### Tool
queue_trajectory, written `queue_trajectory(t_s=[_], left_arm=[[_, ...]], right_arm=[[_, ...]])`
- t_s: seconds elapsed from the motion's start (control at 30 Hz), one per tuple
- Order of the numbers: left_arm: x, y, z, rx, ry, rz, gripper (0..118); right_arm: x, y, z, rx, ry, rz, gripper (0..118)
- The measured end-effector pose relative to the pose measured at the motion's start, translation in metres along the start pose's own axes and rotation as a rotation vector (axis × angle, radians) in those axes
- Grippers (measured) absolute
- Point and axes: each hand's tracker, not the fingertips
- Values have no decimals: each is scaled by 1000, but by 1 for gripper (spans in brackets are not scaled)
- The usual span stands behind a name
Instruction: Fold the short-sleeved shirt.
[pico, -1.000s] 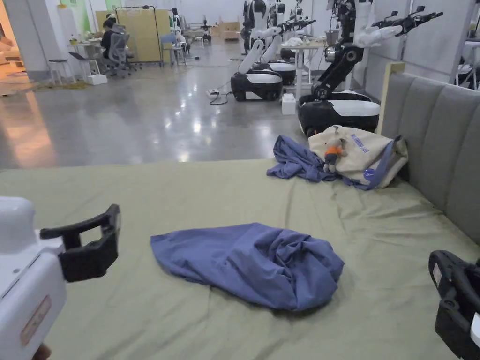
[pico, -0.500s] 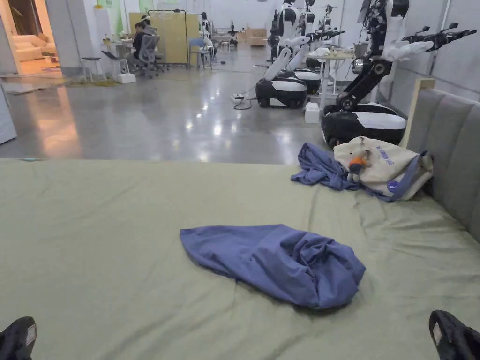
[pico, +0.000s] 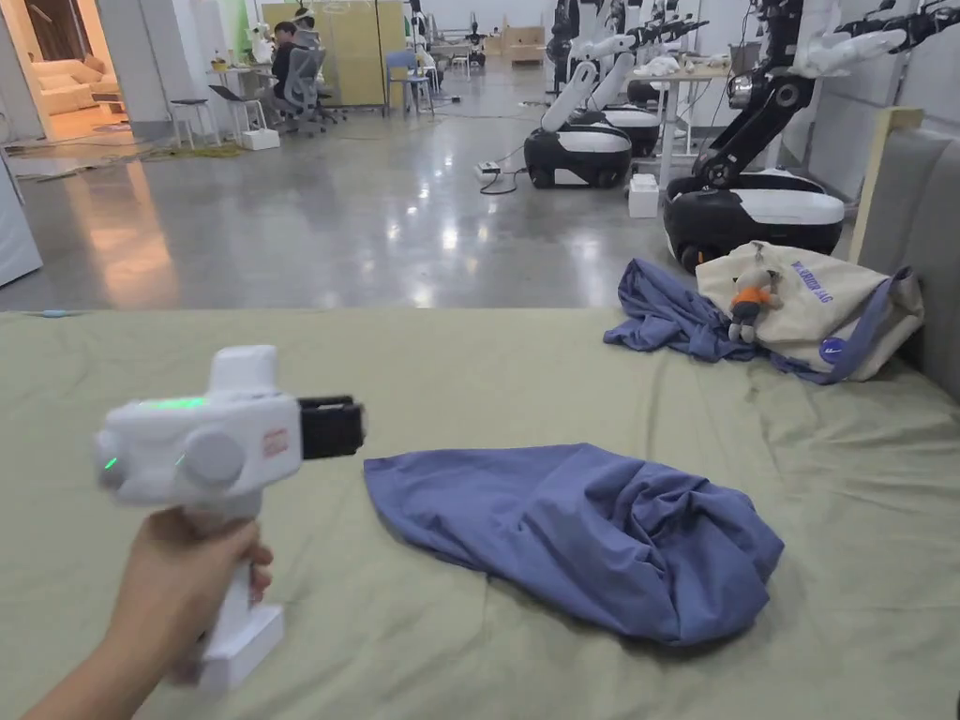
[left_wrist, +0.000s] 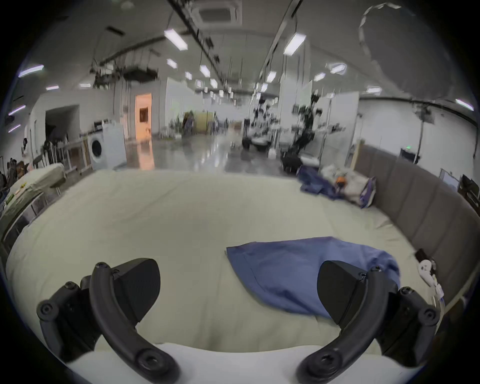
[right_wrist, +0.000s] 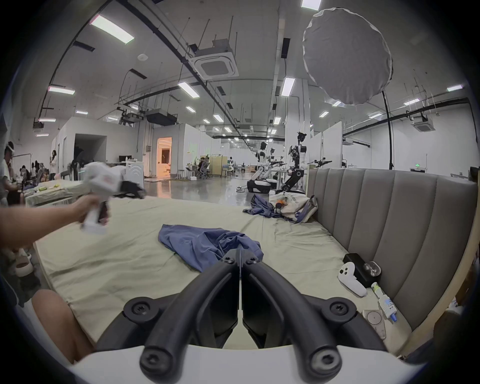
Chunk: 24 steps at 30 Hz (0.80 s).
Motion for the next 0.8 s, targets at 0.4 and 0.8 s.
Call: queue_trajectory(t_s=[0.4,0.8], left_arm=[[23,-6,-192,-424,121,8,118],[30,-14,-187,-459,63,-52,3]], right_arm=[[2,-9,-35,-137,50,22,3],[-1,-12,-46,-176,57,44,3]])
